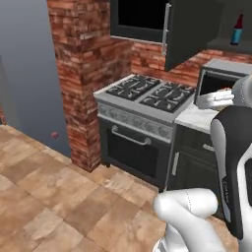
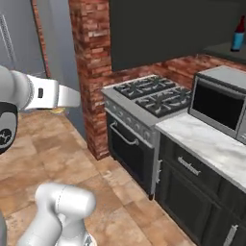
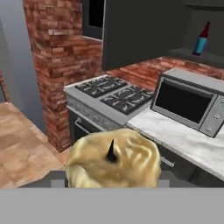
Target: Get the candle and the beer from the cabinet and move them to the dining counter.
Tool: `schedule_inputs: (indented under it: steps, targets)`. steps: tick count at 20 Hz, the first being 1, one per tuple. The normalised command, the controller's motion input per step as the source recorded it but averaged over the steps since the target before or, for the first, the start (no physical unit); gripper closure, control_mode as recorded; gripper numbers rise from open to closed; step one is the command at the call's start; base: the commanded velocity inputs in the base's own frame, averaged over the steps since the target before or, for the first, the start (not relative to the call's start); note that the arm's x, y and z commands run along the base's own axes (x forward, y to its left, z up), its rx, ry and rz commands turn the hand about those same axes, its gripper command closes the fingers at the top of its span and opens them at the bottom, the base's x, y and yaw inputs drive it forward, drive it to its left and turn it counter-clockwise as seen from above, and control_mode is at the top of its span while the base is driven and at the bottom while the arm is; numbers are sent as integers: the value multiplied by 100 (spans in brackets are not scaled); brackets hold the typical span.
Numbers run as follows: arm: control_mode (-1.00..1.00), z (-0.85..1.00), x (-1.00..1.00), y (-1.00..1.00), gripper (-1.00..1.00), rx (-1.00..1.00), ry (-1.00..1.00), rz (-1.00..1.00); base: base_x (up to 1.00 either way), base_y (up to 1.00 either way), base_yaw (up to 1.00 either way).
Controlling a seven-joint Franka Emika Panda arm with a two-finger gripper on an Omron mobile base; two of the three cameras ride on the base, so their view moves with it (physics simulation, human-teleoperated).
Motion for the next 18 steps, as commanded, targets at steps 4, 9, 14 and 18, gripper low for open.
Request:
schedule_inputs:
  steps: [4, 9, 14, 18]
  targets:
    - [100, 0, 0, 0, 100, 0, 0, 0, -11, 0, 100]
    - [100, 0, 0, 0, 100, 0, 0, 0, 0, 4, 100]
    - [100, 0, 0, 0, 100, 0, 0, 0, 0, 0, 100]
    - [100, 0, 0, 0, 100, 0, 0, 0, 0, -2, 94]
